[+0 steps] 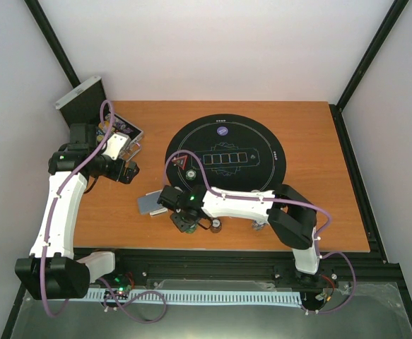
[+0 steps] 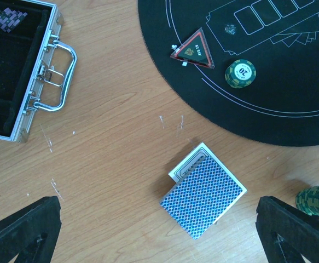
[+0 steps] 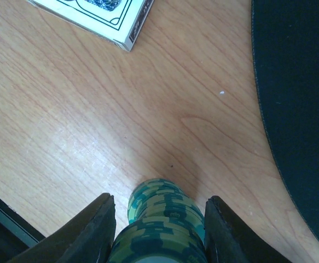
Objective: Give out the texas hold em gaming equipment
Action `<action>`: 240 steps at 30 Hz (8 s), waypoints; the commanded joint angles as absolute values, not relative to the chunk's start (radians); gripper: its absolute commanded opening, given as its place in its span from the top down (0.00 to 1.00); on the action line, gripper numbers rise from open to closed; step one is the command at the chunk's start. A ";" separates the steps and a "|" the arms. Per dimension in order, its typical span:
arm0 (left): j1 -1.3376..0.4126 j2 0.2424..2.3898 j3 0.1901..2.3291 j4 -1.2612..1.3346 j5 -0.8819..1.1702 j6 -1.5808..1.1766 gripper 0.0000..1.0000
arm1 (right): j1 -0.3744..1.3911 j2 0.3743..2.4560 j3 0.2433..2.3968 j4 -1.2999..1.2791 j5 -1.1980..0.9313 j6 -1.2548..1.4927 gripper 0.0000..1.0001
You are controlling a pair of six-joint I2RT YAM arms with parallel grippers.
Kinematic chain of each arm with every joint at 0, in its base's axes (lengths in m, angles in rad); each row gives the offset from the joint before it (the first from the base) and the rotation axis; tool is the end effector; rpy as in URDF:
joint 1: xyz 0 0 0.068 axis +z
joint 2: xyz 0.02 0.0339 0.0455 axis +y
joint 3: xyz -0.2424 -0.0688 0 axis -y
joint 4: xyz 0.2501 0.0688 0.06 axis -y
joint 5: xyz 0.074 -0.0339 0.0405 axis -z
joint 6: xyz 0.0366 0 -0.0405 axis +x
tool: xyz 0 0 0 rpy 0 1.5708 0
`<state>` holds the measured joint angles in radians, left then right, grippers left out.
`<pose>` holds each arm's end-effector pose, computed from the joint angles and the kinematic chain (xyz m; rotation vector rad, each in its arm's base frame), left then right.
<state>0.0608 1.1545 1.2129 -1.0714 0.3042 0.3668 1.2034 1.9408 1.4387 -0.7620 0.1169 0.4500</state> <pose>0.2261 0.0028 0.3173 0.4946 2.4800 -0.2249 0.1437 0.3616 0.1665 -1.0212 2.6514 0.2105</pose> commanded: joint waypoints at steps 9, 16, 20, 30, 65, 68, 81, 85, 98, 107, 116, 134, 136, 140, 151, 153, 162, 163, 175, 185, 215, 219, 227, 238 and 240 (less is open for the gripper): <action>0.066 1.149 1.262 -1.082 0.315 0.364 0.00 | 0.963 1.879 1.607 -0.858 0.171 0.318 0.76; 0.066 1.165 1.273 -1.082 0.321 0.362 0.00 | 0.683 2.048 1.835 -0.874 0.170 0.209 0.77; 0.066 1.177 1.277 -1.079 0.325 0.363 0.00 | 0.556 2.212 2.019 -0.884 0.148 0.195 0.77; 0.066 1.198 1.296 -1.073 0.340 0.369 0.00 | 0.485 2.503 2.299 -0.904 0.081 0.191 0.77; 0.067 1.204 1.303 -1.076 0.343 0.353 0.00 | 0.639 2.173 2.070 -0.926 0.141 0.193 0.29; 0.073 1.210 1.308 -1.075 0.341 0.329 0.00 | 0.754 2.052 1.881 -0.875 0.153 0.228 0.26; 0.077 1.173 1.258 -1.053 0.298 0.325 0.00 | 1.106 1.861 1.429 -0.739 0.098 0.383 0.18; 0.077 1.165 1.259 -1.055 0.312 0.324 0.00 | 1.127 1.855 1.393 -0.712 0.078 0.391 0.18; 0.077 1.161 1.264 -1.063 0.312 0.332 0.00 | 1.149 1.915 1.363 -0.674 0.032 0.399 0.26; 0.077 1.158 1.269 -1.066 0.310 0.334 0.00 | 1.162 1.933 1.365 -0.661 0.011 0.406 0.36; 0.076 1.154 1.271 -1.069 0.310 0.336 0.00 | 1.170 1.934 1.328 -0.651 0.010 0.415 0.40; 0.077 1.147 1.275 -1.072 0.312 0.337 0.00 | 1.183 1.938 1.328 -0.668 0.023 0.416 0.48; 0.077 1.146 1.275 -1.072 0.311 0.337 0.00 | 1.182 1.936 1.326 -0.670 0.032 0.417 0.47; 0.077 1.145 1.275 -1.071 0.312 0.339 0.00 | 1.183 1.932 1.328 -0.673 0.037 0.416 0.49; 0.077 1.149 1.275 -1.070 0.314 0.339 0.00 | 1.203 1.931 1.319 -0.688 0.048 0.419 0.47; 0.077 1.149 1.276 -1.069 0.315 0.338 0.00 | 1.203 1.930 1.316 -0.684 0.051 0.423 0.50; 0.077 1.149 1.273 -1.069 0.314 0.339 0.00 | 1.205 1.920 1.325 -0.686 0.071 0.425 0.58; 0.077 1.149 1.272 -1.071 0.315 0.338 0.00 | 1.206 1.917 1.327 -0.689 0.072 0.424 0.59; 0.077 1.150 1.271 -1.074 0.323 0.336 0.00 | 1.206 1.876 1.390 -0.762 0.110 0.399 0.60; 0.077 1.149 1.273 -1.077 0.322 0.340 0.00 | 1.183 1.856 1.411 -0.785 0.136 0.390 0.61; 0.077 1.156 1.285 -1.085 0.316 0.353 0.00 | 0.618 1.825 1.136 -0.627 0.115 0.280 0.64; 0.077 1.156 1.285 -1.086 0.315 0.356 0.00 | 0.603 1.833 1.116 -0.612 0.116 0.286 0.64; 0.077 1.154 1.284 -1.086 0.314 0.360 0.00 | 0.601 1.843 1.080 -0.587 0.090 0.299 0.53; 0.077 1.155 1.299 -1.095 0.323 0.359 0.00 | 0.606 1.740 1.113 -0.655 0.131 0.314 0.38; 0.077 1.155 1.302 -1.095 0.322 0.359 0.00 | 0.623 1.695 1.129 -0.685 0.151 0.322 0.37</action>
<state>0.0711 1.1618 1.2541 -1.0733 0.3107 0.3450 0.6029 1.7954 1.1038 -0.6292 0.1169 0.3019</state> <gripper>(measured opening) 0.998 0.624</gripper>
